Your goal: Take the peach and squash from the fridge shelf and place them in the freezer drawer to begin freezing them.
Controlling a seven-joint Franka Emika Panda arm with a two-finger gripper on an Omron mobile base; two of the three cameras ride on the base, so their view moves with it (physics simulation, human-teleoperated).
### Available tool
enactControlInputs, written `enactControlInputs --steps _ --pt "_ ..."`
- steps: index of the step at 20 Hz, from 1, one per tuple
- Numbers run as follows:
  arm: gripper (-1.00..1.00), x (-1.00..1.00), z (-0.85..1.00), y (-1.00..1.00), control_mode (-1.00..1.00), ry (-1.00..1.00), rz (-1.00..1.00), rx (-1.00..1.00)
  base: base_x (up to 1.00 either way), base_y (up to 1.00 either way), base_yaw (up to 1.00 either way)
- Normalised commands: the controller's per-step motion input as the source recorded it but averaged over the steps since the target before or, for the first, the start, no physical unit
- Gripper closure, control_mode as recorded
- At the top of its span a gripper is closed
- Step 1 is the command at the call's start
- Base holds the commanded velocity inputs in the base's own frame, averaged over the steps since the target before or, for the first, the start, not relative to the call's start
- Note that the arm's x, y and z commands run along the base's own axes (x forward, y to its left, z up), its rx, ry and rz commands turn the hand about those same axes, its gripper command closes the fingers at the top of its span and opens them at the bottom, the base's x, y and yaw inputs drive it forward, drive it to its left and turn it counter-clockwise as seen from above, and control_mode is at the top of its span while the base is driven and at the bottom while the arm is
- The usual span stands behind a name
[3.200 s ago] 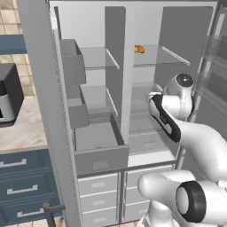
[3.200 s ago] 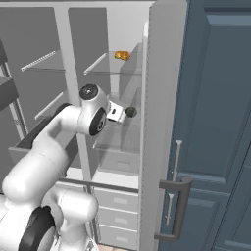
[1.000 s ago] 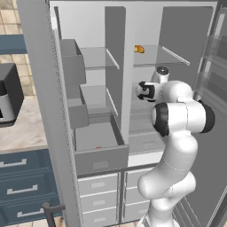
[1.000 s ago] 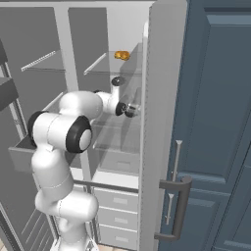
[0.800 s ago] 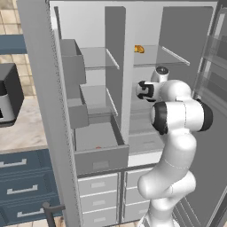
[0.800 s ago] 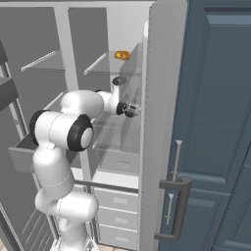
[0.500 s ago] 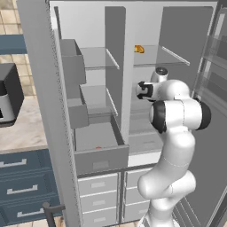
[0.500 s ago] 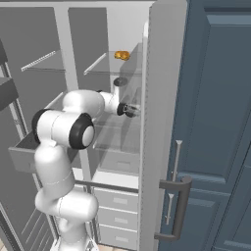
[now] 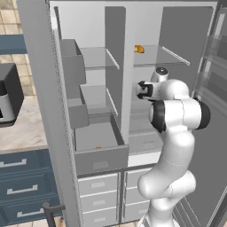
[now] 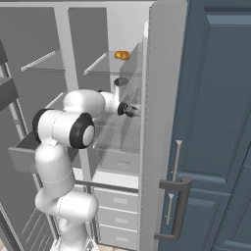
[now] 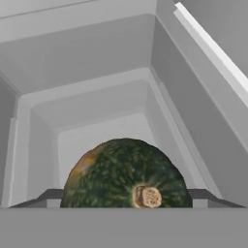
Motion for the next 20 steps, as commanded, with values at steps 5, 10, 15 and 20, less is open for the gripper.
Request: enactControlInputs --steps 5,10,15,20 --pt "1.00 -0.75 0.20 0.47 -1.00 -0.08 0.00 0.00 0.00 0.00 0.00" --pt "1.00 -0.98 0.32 0.74 -1.00 0.00 0.00 0.00 0.00 0.00 0.00" --pt "1.00 -1.00 0.19 0.39 -1.00 0.00 0.00 0.00 0.00 0.00 0.00" --pt "1.00 -1.00 0.27 0.38 -1.00 0.00 0.00 0.00 0.00 0.00 0.00"
